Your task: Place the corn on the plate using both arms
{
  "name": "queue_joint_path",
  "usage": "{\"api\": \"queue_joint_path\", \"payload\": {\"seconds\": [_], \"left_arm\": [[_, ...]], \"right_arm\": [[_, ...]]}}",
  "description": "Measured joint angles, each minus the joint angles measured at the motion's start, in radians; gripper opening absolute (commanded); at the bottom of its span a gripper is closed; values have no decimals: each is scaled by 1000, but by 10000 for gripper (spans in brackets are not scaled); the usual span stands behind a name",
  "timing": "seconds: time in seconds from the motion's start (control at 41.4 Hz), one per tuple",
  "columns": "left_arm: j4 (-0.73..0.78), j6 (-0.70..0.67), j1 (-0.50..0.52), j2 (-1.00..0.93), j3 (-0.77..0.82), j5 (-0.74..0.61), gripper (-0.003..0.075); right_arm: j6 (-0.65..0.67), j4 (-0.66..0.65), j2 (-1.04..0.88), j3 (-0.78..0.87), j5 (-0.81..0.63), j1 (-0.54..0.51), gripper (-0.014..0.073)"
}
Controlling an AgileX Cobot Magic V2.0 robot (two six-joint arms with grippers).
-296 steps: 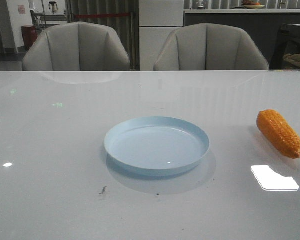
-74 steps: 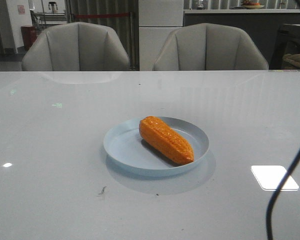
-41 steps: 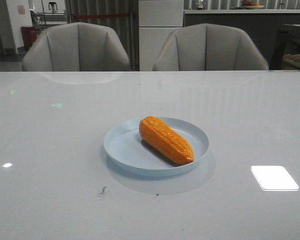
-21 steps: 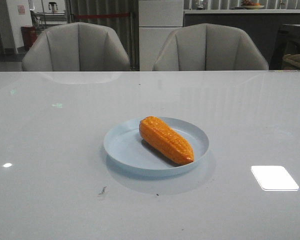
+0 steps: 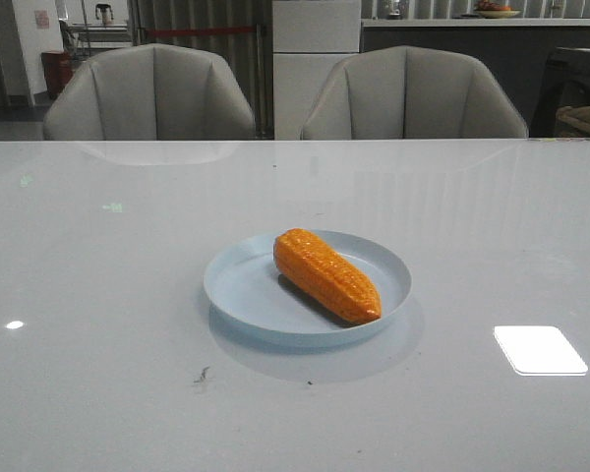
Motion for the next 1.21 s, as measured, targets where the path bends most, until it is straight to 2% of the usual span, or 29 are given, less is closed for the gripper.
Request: {"api": "queue_joint_path", "payload": {"seconds": [0.169,0.241,0.362,0.531,0.652,0.941,1.207], "left_arm": [[0,0,0,-1,0,0,484],[0,0,0,-9,0,0,452],[-2,0,0,-40,15,-22,333],[-54,0,0,-136,112,-159,167],[-83,0,0,-223,191,-245,86],[-90,0,0,-393,337,-444,89],[-9,0,0,-399,475,-630,89]], "right_arm": [[2,0,0,0,0,0,605],[2,0,0,0,0,0,605],[2,0,0,0,0,0,605],[4,0,0,0,0,0,605],[4,0,0,0,0,0,605],[4,0,0,0,0,0,605],[4,2,0,0,2,0,605]]}}
